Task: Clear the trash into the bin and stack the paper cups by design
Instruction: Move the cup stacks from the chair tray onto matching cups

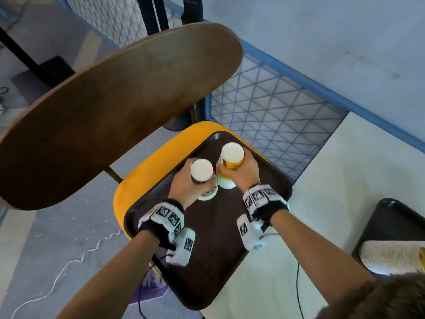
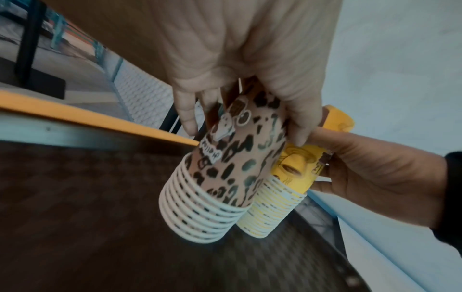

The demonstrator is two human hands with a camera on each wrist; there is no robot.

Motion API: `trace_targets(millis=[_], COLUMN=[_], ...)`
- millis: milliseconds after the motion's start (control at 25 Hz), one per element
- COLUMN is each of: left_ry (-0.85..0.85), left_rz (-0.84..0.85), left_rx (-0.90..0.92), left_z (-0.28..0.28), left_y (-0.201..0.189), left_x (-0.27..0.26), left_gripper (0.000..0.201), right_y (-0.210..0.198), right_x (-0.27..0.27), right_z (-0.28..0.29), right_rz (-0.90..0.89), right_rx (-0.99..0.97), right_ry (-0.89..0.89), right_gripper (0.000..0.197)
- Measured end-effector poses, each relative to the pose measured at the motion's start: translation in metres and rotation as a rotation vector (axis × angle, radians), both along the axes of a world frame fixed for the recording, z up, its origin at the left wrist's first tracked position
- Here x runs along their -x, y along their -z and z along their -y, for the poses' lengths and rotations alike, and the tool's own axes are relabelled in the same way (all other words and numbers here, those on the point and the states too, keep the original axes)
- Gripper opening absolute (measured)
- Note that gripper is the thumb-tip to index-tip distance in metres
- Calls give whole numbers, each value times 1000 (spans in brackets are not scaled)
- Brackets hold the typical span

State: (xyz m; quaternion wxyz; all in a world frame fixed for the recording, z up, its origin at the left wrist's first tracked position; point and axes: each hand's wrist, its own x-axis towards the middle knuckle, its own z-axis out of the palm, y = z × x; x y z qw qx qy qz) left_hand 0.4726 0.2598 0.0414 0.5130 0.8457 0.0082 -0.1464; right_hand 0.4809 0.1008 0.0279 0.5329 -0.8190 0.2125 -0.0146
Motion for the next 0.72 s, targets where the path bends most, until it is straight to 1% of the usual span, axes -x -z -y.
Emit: trace_targets(millis=[80,200,320,480,600,720], left_ry=[0,-19,-78,-154,-214,-245], left_rz=[-42,-65,-60,-78,-120,-126], left_rx=[27,67,70,35,11,-1], left_z=[-2,-4,-2,3,9,14], left_y=[11,28,42,53,56,60], left_x=[28,71,105,123,125,128], left_gripper=[57,64,69,73,72,74], right_y=[11,35,51,49,45,47], right_x=[36,88,126,144,142,144], right_z=[2,1,-3,-4,-4,-5], right_rz=[-9,35,-19,-99,-123,-120], right_rx=[-5,22,-58,-142,-153,-146], right_ry=[14,51,102,117,113,115], right_gripper=[61,65,68,69,70,70])
